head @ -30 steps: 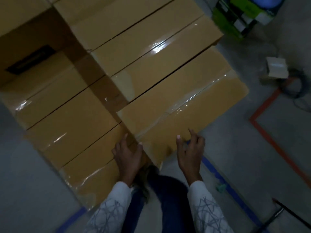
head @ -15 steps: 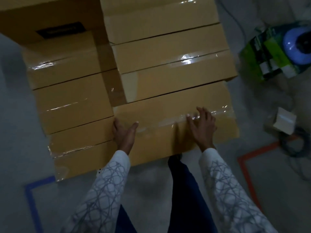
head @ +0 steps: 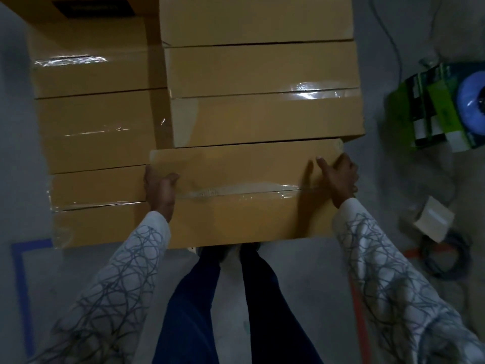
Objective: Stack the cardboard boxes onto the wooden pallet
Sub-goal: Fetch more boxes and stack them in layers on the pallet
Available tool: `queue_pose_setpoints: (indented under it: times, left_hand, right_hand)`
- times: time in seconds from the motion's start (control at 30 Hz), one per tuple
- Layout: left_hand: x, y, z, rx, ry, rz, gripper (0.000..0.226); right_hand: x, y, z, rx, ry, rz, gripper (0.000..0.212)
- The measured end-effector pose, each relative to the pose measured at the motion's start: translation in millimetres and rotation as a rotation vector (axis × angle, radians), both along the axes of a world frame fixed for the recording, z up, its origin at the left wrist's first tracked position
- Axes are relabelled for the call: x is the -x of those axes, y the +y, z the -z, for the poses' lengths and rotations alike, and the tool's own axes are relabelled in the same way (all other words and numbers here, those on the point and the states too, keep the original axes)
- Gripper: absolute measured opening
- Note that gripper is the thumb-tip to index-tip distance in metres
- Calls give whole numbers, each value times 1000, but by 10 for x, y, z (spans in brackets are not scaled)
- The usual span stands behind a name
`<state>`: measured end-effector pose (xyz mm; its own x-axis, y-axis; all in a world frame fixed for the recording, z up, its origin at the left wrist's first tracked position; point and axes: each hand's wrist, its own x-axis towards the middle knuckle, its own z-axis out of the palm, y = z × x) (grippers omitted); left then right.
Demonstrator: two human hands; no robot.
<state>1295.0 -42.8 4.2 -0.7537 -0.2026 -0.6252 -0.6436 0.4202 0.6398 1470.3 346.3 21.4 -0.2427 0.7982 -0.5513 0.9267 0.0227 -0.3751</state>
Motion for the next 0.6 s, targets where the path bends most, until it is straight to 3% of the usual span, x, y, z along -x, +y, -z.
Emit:
queue_pose_setpoints:
  times: [0.13, 0.37, 0.6]
  left_hand:
    - [9, -36, 117, -17, -21, 21, 76]
    - [-82, 335, -273, -76, -31, 31, 66]
    - [-186, 489, -375, -157, -88, 37, 90]
  right_hand:
    - [-35, 30, 22, 18, -12, -11, 96]
    - [-120, 219, 54, 17, -1, 9, 97]
    - [-195, 417, 19, 22, 25, 37, 99]
